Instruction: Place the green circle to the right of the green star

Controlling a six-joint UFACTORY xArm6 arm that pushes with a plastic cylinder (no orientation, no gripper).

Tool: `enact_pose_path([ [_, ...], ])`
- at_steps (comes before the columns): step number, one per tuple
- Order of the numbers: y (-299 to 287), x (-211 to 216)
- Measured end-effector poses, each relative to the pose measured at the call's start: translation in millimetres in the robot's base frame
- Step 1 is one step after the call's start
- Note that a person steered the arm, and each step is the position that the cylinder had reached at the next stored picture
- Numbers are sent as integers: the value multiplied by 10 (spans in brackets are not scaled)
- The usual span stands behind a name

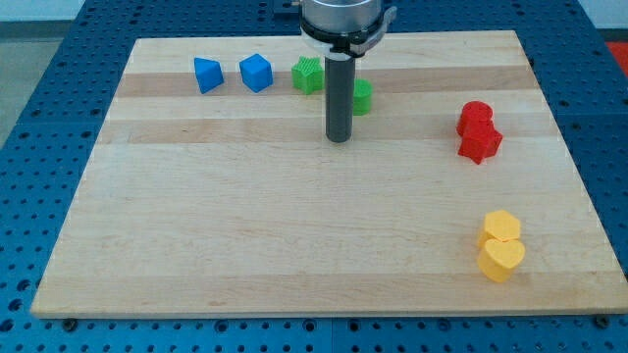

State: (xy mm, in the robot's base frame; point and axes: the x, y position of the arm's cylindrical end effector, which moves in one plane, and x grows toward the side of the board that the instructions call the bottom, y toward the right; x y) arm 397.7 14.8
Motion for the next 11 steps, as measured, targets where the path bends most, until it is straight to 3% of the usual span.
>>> enact_pose_path([
  [3, 225, -165],
  [6, 230, -821],
  [9, 230, -790],
  [11, -474, -790],
])
